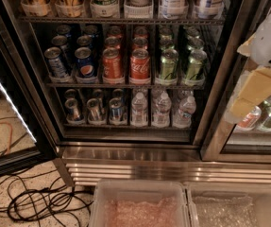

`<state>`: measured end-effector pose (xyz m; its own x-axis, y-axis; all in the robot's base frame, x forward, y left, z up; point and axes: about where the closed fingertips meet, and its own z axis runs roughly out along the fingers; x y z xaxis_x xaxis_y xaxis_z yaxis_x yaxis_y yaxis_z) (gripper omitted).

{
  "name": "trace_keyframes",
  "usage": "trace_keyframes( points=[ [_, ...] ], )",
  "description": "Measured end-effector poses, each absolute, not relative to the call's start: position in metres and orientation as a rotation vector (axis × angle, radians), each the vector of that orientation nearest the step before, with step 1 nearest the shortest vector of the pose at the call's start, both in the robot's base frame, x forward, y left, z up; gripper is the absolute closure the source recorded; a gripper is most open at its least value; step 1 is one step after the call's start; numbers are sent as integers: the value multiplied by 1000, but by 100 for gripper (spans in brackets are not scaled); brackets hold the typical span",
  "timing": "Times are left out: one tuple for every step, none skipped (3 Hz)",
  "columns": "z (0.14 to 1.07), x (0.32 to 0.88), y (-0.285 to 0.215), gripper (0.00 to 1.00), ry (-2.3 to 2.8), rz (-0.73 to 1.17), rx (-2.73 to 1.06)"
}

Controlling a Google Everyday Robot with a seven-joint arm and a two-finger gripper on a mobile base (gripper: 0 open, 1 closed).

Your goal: Pick blue plastic bottle from top shelf of fridge

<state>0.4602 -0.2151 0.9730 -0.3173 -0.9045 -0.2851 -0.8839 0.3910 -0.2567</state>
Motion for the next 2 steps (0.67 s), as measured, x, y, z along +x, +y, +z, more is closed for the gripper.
trace_keyframes(
  points=[
    [973,474,-216,0,2306,-163,-1286],
    [979,494,-218,0,2297,-186,-1052]
  ],
)
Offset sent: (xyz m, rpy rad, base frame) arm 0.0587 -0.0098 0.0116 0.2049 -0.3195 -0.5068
